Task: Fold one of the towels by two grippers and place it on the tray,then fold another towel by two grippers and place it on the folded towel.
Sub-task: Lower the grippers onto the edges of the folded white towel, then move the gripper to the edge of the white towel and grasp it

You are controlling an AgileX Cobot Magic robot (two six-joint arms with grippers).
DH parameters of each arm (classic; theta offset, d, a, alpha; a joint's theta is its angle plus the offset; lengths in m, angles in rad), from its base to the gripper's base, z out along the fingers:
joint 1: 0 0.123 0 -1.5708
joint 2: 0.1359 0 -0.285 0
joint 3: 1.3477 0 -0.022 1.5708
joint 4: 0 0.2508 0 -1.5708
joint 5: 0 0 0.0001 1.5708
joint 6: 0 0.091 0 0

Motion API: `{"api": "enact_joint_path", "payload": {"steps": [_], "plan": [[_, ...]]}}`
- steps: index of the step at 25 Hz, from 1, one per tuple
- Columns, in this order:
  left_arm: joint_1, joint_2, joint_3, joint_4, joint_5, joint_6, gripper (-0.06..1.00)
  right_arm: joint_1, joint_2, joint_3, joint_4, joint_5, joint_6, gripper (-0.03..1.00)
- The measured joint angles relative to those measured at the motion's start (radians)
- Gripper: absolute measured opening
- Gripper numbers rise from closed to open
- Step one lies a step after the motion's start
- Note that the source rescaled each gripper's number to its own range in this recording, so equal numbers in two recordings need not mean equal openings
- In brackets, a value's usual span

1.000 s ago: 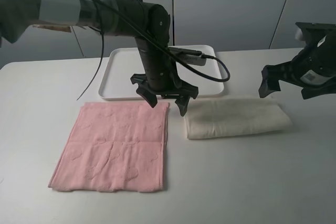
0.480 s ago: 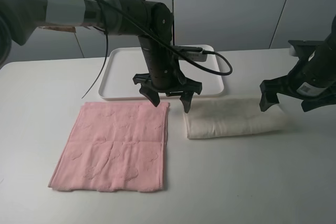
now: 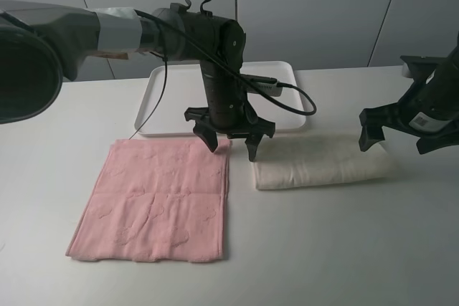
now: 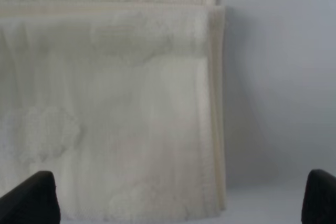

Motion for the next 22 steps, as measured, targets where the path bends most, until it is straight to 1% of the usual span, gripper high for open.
{"api": "enact_joint_path", "payload": {"steps": [2,3,6,8,12,14,22], "plan": [[0.0,0.013,-0.012,0.002,0.004,-0.006,0.82,0.0,0.0,0.0,0.0,0.0,0.0,1.0],[0.0,0.017,-0.016,-0.004,0.004,-0.006,0.81,0.0,0.0,0.0,0.0,0.0,0.0,1.0],[-0.002,0.022,-0.029,-0.013,0.006,0.006,0.8,0.0,0.0,0.0,0.0,0.0,0.0,1.0],[-0.008,0.022,-0.036,-0.011,0.011,0.023,0.83,0.0,0.0,0.0,0.0,0.0,0.0,1.0],[-0.017,0.022,-0.036,-0.009,0.015,0.06,0.95,0.0,0.0,0.0,0.0,0.0,0.0,1.0],[-0.019,0.022,-0.036,-0.009,0.015,0.077,0.99,0.0,0.0,0.0,0.002,-0.004,0.0,1.0],[-0.019,0.022,-0.036,-0.007,0.013,0.07,1.0,0.0,0.0,0.0,0.003,-0.018,0.0,1.0]]}}
